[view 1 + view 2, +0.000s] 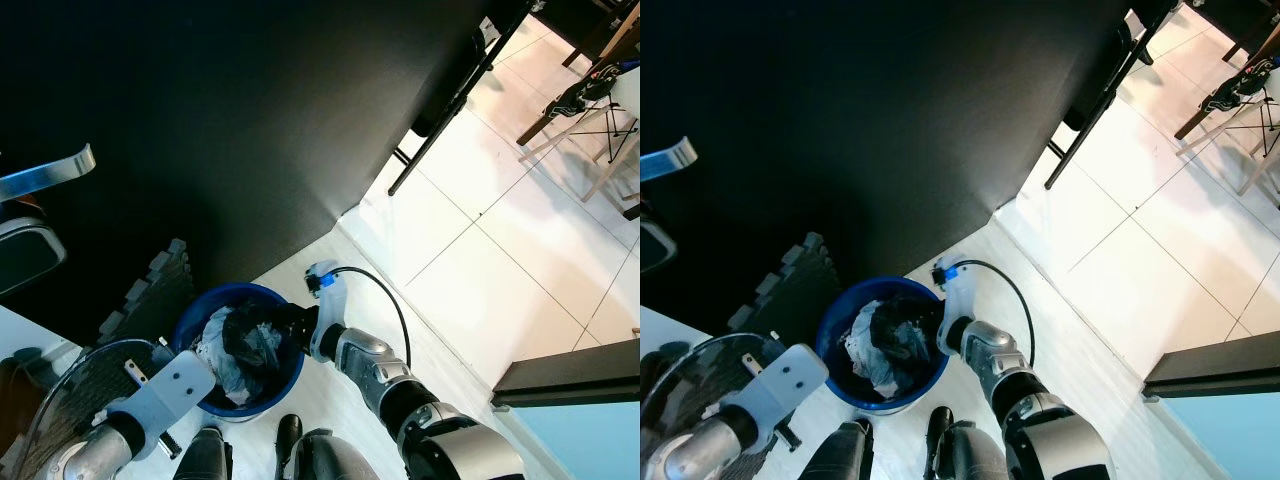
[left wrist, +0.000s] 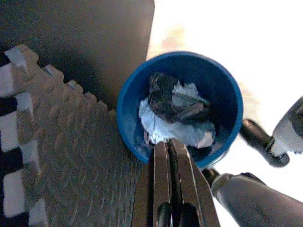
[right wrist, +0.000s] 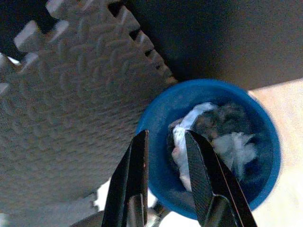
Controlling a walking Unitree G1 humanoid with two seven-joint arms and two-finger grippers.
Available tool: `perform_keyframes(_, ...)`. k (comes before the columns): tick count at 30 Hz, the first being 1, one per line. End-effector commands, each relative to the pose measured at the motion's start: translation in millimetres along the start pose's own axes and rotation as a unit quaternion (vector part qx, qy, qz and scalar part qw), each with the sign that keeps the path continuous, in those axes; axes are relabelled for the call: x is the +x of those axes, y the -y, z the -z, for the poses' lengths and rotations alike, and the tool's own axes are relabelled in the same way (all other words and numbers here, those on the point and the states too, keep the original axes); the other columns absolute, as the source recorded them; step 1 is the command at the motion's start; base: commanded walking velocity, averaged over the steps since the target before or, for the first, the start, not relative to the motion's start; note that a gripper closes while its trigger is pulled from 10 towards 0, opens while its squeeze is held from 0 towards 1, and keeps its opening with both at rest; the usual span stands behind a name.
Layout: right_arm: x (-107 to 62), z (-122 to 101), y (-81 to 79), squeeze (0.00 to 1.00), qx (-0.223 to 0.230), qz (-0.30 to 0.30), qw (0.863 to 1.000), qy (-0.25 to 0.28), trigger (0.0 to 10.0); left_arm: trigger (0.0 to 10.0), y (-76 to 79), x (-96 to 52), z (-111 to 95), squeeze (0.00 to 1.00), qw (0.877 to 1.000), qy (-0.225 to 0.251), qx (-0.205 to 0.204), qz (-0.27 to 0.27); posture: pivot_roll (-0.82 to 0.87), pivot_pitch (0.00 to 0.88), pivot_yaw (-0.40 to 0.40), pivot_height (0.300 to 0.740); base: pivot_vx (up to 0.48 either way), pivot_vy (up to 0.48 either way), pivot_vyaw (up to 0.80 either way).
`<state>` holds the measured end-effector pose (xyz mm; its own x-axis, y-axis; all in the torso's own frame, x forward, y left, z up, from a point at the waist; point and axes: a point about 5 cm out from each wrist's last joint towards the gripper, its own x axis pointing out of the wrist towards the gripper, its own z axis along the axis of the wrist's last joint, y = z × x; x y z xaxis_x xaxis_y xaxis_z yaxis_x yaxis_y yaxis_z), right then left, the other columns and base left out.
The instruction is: Clean up the room
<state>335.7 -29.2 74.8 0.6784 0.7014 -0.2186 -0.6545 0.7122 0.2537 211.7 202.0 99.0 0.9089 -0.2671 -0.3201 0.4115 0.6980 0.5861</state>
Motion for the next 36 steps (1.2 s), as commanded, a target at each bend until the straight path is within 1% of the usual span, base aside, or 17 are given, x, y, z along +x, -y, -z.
perform_keyframes(1, 14.4, 16, -39.0, 0.00, 0.020, -0.022, 1.000, 0.001, 10.0, 10.0, 13.8, 6.7, 3, 0.00, 0.998, -0.004, -0.058, 0.001, 0.19, 0.249, -0.201, 0.740, 0.000, 0.000, 0.00)
perform_keyframes(4, 14.4, 16, -39.0, 0.00, 0.020, -0.022, 1.000, 0.001, 10.0, 10.0, 13.8, 6.7, 3, 0.00, 0.998, -0.004, -0.058, 0.001, 0.19, 0.249, -0.201, 0.740, 0.000, 0.000, 0.00)
perform_keyframes(5, 8.3, 14, -24.6, 0.00, 0.013, 0.017, 1.000, 0.014, 10.0, 10.0, 15.8, 15.0, 2, 0.00, 0.996, -0.003, -0.093, -0.012, 0.17, 0.189, -0.171, 0.740, 0.000, 0.000, 0.00)
perform_keyframes(7, 8.3, 14, -24.6, 0.00, 0.013, 0.017, 1.000, 0.014, 10.0, 10.0, 15.8, 15.0, 2, 0.00, 0.996, -0.003, -0.093, -0.012, 0.17, 0.189, -0.171, 0.740, 0.000, 0.000, 0.00)
perform_keyframes(8, -4.1, 16, -3.7, 0.00, -0.006, 0.076, 0.997, 0.019, 10.0, 10.0, 22.9, 29.0, 1, 0.00, 0.994, -0.001, -0.106, -0.011, 0.14, 0.129, -0.130, 0.740, 0.000, 0.000, 0.00)
perform_keyframes(9, -4.1, 16, -3.7, 0.00, -0.006, 0.076, 0.997, 0.019, 10.0, 10.0, 22.9, 29.0, 1, 0.00, 0.994, -0.001, -0.106, -0.011, 0.14, 0.129, -0.130, 0.740, 0.000, 0.000, 0.00)
perform_keyframes(10, -16.5, 20, 12.2, 0.00, -0.016, 0.122, 0.992, 0.026, 10.0, 10.0, 29.0, 41.4, 0, 0.00, 0.993, 0.000, -0.114, -0.005, 0.12, 0.102, -0.093, 0.740, 0.000, 0.000, 0.00)
perform_keyframes(11, -16.5, 20, 12.2, 0.00, -0.016, 0.122, 0.992, 0.026, 10.0, 10.0, 29.0, 41.4, 0, 0.00, 0.993, 0.000, -0.114, -0.005, 0.12, 0.102, -0.093, 0.740, 0.000, 0.000, 0.00)
perform_keyframes(12, -28.8, 23, 24.7, 0.00, -0.022, 0.163, 0.986, 0.031, 10.0, 10.0, 33.6, 52.2, -1, 0.00, 0.993, 0.000, -0.117, -0.001, 0.10, 0.081, -0.063, 0.740, 0.000, 0.000, 0.00)
perform_keyframes(13, -28.8, 23, 24.7, 0.00, -0.022, 0.163, 0.986, 0.031, 10.0, 10.0, 33.6, 52.2, -1, 0.00, 0.993, 0.000, -0.117, -0.001, 0.10, 0.081, -0.063, 0.740, 0.000, 0.000, 0.00)
perform_keyframes(16, -53.0, 30, 41.0, 0.00, -0.045, 0.220, 0.973, 0.047, 10.0, 10.0, 38.3, 67.8, -6, 0.00, 0.993, 0.006, -0.121, 0.006, 0.07, 0.057, -0.018, 0.740, 0.000, 0.000, 0.00)
perform_keyframes(17, -53.0, 30, 41.0, 0.00, -0.045, 0.220, 0.973, 0.047, 10.0, 10.0, 38.3, 67.8, -6, 0.00, 0.993, 0.006, -0.121, 0.006, 0.07, 0.057, -0.018, 0.740, 0.000, 0.000, 0.00)
perform_keyframes(20, -78.7, 34, 53.0, 0.00, -0.084, 0.277, 0.955, 0.057, 10.0, 10.0, 37.8, 80.8, -10, 0.00, 0.992, 0.008, -0.124, -0.002, 0.07, 0.042, 0.007, 0.740, 0.000, 0.000, 0.00)
perform_keyframes(24, -93.3, 37, 55.7, 0.00, -0.109, 0.317, 0.941, 0.054, 10.0, 10.0, 31.2, 87.6, -11, 0.00, 0.992, 0.008, -0.125, -0.031, 0.06, 0.027, 0.020, 0.740, 0.000, 0.000, 0.00)
perform_keyframes(26, -93.3, 37, 55.7, 0.00, -0.109, 0.317, 0.941, 0.054, 10.0, 10.0, 31.2, 87.6, -11, 0.00, 0.992, 0.008, -0.125, -0.031, 0.06, 0.027, 0.020, 0.740, 0.000, 0.000, 0.00)
perform_keyframes(27, -99.1, 44, 54.9, 0.00, -0.081, 0.338, 0.936, 0.050, 10.0, 10.0, 28.9, 88.2, -14, 0.00, 0.989, 0.013, -0.142, -0.048, 0.07, 0.022, 0.012, 0.740, 0.000, 0.000, -0.80)
perform_keyframes(36, -105.1, 50, 54.3, 0.00, -0.047, 0.351, 0.934, 0.041, 10.0, 10.0, 28.7, 88.7, -15, 0.00, 0.984, 0.021, -0.166, -0.064, 0.07, 0.015, -0.013, 0.740, 0.000, 0.000, -0.80)
